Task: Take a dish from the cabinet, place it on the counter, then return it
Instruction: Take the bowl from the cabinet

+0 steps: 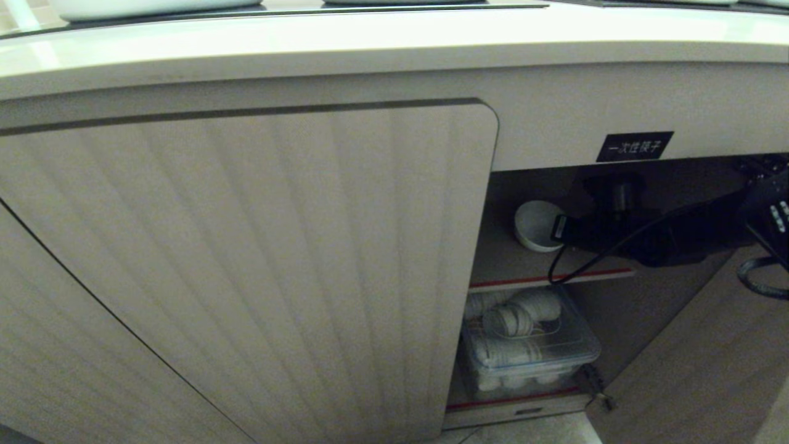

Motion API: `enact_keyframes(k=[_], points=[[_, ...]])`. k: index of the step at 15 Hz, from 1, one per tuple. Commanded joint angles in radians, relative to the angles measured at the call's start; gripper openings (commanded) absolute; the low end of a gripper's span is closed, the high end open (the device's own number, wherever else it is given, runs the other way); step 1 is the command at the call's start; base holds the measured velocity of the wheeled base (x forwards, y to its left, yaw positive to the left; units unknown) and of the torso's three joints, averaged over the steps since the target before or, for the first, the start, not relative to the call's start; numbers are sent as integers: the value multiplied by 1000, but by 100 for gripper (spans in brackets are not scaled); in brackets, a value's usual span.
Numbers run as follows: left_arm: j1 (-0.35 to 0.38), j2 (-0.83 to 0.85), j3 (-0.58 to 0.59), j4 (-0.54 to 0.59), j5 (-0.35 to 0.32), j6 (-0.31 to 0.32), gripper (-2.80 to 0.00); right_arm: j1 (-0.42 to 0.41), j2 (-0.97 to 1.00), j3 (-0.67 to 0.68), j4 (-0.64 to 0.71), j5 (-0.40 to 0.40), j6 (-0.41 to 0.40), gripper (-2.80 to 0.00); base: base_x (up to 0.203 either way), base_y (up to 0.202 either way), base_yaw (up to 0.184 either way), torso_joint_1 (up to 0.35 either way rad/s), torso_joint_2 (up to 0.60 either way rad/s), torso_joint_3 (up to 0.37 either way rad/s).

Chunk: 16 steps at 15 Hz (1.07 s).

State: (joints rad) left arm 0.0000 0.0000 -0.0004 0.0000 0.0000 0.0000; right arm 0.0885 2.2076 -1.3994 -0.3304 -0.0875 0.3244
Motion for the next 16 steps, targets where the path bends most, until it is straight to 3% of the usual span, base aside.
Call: enact_keyframes(k=[1, 9, 16], points=[[0, 0, 0, 0, 0, 0, -280, 1, -6, 13, -2, -1, 9, -280, 0, 0, 0, 0, 0, 0], [0, 0, 0, 0, 0, 0, -280, 12, -64, 139, -107, 5, 37, -280, 0, 0, 0, 0, 0, 0], [0, 0, 0, 0, 0, 0, -280, 17, -106, 149, -119, 8, 169, -280, 0, 0, 0, 0, 0, 0]])
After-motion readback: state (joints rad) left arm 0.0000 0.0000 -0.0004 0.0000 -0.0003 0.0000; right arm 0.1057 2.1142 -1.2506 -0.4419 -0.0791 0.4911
